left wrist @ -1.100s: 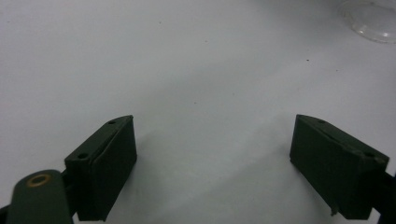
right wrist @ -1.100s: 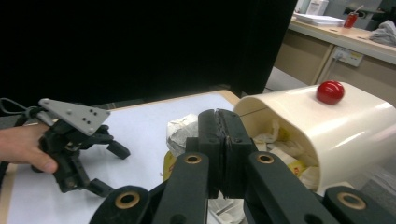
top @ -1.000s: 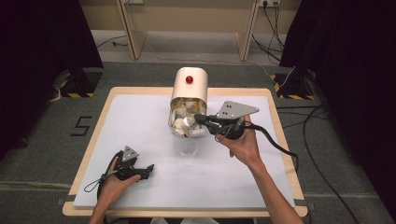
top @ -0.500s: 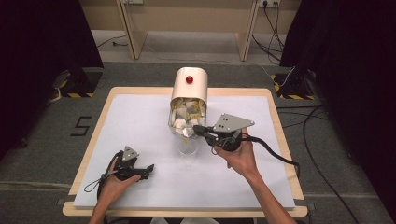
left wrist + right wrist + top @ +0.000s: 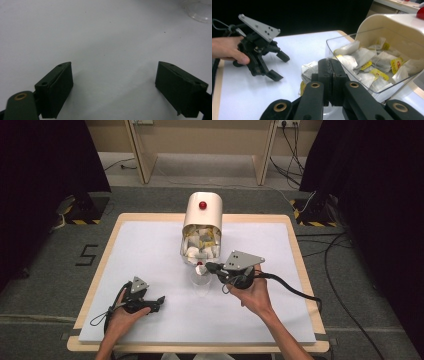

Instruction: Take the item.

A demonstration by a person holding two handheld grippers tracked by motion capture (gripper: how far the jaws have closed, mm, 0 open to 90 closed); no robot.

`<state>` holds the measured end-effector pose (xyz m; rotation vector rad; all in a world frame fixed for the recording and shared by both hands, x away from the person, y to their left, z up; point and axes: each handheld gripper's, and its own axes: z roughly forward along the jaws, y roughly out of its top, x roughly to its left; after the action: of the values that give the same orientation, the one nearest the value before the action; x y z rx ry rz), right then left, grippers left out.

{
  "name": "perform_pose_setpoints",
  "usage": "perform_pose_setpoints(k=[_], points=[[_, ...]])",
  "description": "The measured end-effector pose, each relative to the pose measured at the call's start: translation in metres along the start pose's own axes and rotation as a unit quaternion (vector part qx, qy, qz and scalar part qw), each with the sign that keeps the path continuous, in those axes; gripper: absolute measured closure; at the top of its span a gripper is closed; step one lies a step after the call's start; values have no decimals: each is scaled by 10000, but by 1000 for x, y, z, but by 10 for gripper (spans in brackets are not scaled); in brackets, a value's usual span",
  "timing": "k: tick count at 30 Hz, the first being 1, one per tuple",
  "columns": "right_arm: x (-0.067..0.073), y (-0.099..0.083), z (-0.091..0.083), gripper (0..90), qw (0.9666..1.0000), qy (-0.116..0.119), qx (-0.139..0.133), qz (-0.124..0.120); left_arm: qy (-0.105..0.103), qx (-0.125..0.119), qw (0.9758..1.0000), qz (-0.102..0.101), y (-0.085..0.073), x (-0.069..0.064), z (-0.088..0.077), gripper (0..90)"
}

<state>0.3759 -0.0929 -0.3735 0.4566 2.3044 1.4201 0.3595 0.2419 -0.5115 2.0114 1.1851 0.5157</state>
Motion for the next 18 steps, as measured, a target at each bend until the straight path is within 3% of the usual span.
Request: perform_pose_setpoints(k=[6,18], points=[[3,-6,8,892,9999,-11,144,-63,-1,0,10000,-1,0,0,0,137],[-1,-22,19,891,9995,-115,250,121,3,4,10000,-3,0,0,0,137]])
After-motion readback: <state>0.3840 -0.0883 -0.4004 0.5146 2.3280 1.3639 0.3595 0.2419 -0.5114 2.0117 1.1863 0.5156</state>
